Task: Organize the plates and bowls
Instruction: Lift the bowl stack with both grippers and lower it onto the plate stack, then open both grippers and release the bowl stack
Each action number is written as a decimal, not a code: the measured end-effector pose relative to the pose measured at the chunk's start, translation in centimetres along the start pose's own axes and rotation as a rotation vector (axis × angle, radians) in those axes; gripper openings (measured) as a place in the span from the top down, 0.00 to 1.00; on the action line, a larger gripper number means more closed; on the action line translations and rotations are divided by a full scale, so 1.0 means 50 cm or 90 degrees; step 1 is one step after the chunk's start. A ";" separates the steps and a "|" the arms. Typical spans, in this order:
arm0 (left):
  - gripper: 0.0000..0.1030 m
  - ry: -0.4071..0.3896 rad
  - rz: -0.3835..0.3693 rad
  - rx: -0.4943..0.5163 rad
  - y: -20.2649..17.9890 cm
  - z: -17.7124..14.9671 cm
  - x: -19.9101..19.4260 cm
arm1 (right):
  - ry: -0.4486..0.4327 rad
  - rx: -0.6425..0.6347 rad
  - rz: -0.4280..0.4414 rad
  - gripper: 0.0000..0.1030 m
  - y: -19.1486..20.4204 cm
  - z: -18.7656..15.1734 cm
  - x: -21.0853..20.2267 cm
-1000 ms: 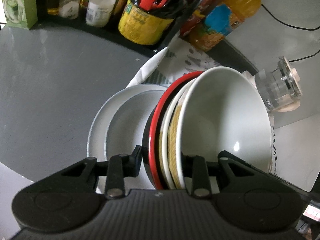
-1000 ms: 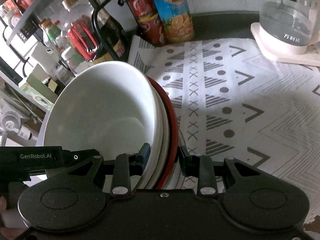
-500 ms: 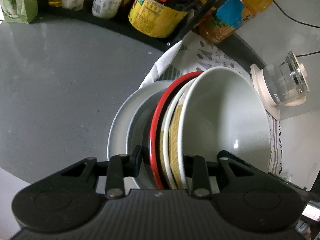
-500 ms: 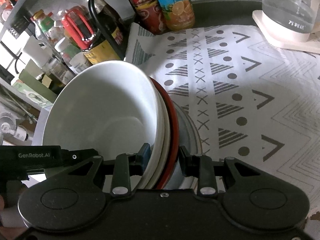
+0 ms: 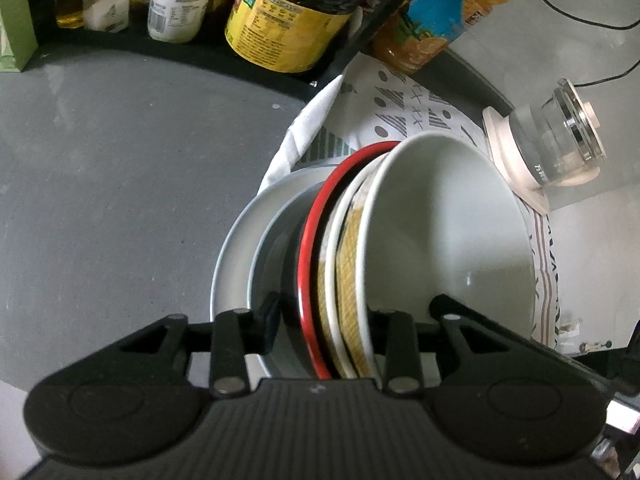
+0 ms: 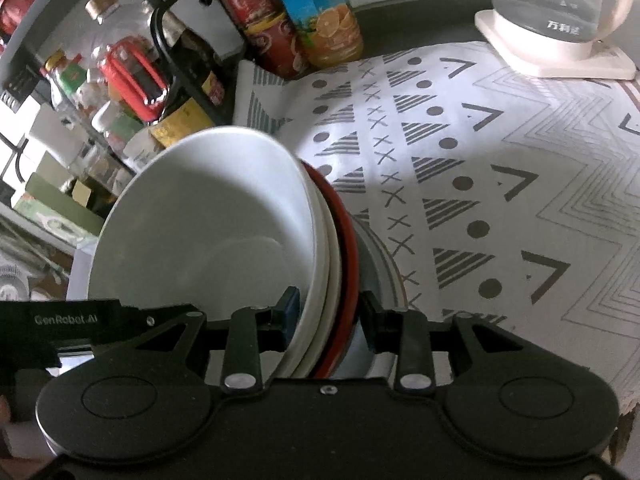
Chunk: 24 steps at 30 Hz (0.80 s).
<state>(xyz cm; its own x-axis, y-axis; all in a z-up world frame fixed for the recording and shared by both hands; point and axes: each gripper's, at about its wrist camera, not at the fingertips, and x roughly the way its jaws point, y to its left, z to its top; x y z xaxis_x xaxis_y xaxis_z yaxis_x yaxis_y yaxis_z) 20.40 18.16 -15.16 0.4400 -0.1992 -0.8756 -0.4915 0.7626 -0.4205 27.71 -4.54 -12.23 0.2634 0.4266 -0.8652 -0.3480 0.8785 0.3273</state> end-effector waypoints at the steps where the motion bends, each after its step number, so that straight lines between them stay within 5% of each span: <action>1: 0.66 -0.001 0.002 0.003 0.000 0.000 -0.001 | -0.006 0.001 0.001 0.57 0.001 0.000 -0.004; 6: 0.56 -0.019 0.014 0.005 0.001 -0.001 -0.024 | -0.045 -0.001 0.000 0.41 0.007 0.003 -0.036; 11: 0.34 -0.065 0.039 0.024 -0.009 -0.011 -0.061 | -0.081 -0.006 0.002 0.23 0.008 -0.005 -0.074; 19: 0.27 -0.132 0.063 0.024 -0.026 -0.077 -0.135 | -0.200 0.004 -0.008 0.01 -0.031 -0.063 -0.205; 24: 0.23 -0.148 0.062 0.044 -0.052 -0.141 -0.191 | -0.247 0.037 -0.011 0.00 -0.064 -0.123 -0.286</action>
<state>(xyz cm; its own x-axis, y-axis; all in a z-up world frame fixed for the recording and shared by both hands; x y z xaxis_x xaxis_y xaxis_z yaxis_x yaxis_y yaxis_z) 12.18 13.77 -7.40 0.5579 0.0187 -0.8297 -0.4912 0.8132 -0.3120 19.53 -14.74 -3.23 0.5929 0.4518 -0.6666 -0.2920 0.8920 0.3449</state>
